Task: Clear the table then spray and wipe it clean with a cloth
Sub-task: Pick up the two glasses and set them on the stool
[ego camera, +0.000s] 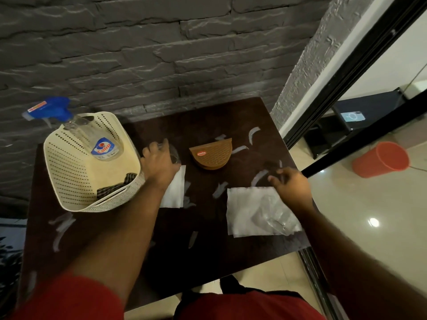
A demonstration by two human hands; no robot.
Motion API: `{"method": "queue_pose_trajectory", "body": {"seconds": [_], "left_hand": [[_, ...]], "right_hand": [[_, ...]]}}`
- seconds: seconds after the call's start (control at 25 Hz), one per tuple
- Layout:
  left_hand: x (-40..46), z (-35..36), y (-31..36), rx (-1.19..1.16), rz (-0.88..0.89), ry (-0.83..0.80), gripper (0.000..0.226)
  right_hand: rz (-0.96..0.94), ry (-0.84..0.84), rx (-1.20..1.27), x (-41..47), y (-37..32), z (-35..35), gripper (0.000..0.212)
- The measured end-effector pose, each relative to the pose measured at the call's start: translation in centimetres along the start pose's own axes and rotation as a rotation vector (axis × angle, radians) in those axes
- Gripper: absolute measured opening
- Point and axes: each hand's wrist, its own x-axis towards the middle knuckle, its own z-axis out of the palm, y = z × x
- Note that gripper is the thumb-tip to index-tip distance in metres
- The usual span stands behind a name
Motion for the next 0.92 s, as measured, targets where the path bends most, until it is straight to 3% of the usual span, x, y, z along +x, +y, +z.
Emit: {"method": "queue_pose_trajectory", "body": {"seconds": [0.16,0.32,0.44,0.56,0.68,0.8,0.92], "left_hand": [[-5.7,0.6,2.4,-0.140,0.038,-0.102,0.089],[-9.6,1.3,4.4,-0.151,0.029,-0.266,0.092],[-10.7,1.8,4.9,-0.100,0.054,-0.267,0.093],[-10.7,2.0,5.3,-0.062,0.072,-0.239,0.093],[-11.0,2.3,5.4,-0.024,0.106,-0.221,0.095],[-11.0,2.3,5.3,-0.061,0.087,-0.268,0.101],[-11.1,2.2,5.0,-0.137,0.034,-0.315,0.110]], "right_hand": [[0.250,0.028,-0.009,1.5,4.0,-3.1,0.042],[0.381,-0.150,-0.137,-0.5,6.3,-3.2,0.055],[0.450,-0.257,-0.065,-2.4,7.0,-2.1,0.061],[0.530,-0.326,0.179,-3.0,7.4,-0.9,0.094],[0.568,-0.311,0.223,-2.5,8.1,0.7,0.130],[0.536,-0.252,0.201,-2.8,7.1,0.8,0.110],[0.313,-0.169,0.100,-2.9,5.0,0.3,0.096]]}}
